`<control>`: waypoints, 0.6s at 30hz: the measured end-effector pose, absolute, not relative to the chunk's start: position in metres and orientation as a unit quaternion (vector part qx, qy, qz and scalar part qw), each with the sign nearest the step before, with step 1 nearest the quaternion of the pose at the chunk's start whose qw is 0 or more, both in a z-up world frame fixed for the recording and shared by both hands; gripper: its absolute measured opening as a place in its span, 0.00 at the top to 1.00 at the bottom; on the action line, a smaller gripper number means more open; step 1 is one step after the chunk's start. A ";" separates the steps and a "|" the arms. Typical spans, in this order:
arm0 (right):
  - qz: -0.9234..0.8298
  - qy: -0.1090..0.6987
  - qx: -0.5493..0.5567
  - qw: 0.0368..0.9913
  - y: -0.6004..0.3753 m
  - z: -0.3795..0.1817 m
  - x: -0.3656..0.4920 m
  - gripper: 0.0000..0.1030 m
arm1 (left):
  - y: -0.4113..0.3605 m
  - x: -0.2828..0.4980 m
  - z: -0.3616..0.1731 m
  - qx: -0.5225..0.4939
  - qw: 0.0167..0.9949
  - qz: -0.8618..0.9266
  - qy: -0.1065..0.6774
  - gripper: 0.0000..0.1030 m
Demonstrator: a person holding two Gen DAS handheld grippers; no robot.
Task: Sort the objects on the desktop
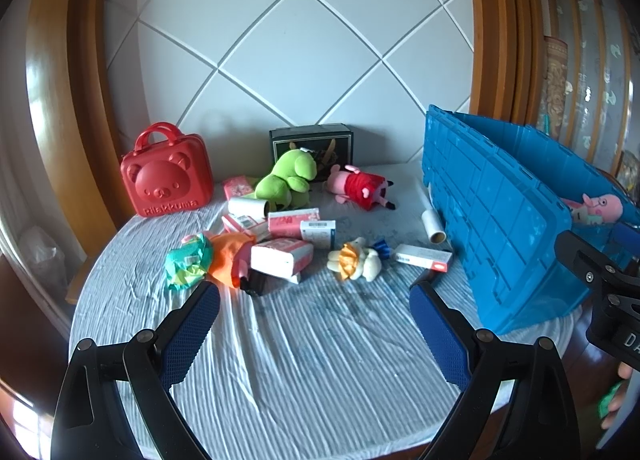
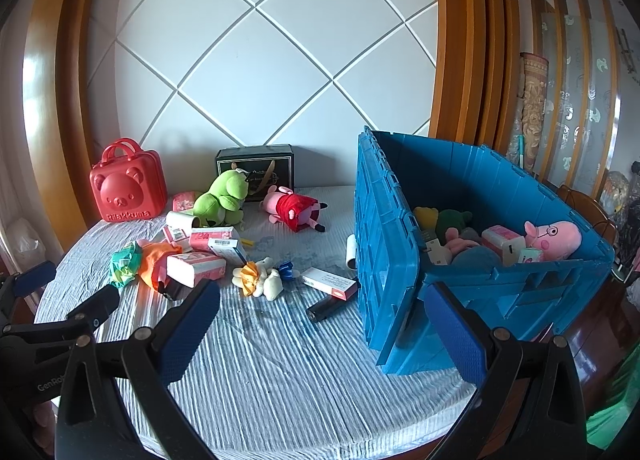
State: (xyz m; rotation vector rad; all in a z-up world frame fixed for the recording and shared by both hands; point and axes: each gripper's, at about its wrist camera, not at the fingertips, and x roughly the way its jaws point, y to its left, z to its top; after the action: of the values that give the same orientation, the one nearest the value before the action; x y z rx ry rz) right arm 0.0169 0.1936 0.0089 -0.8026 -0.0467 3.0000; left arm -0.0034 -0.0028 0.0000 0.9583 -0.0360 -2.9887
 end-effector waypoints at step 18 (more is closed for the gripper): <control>0.964 -0.023 -0.266 0.014 0.173 0.003 0.013 0.00 | -0.024 -0.005 -0.013 0.312 0.005 -0.950 -0.005 0.06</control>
State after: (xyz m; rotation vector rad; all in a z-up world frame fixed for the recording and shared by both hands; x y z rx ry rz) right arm 0.0129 0.1728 0.0027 -0.8285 -0.0721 3.0010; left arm -0.0052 -0.0242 -0.0133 0.9782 -0.0171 -2.9758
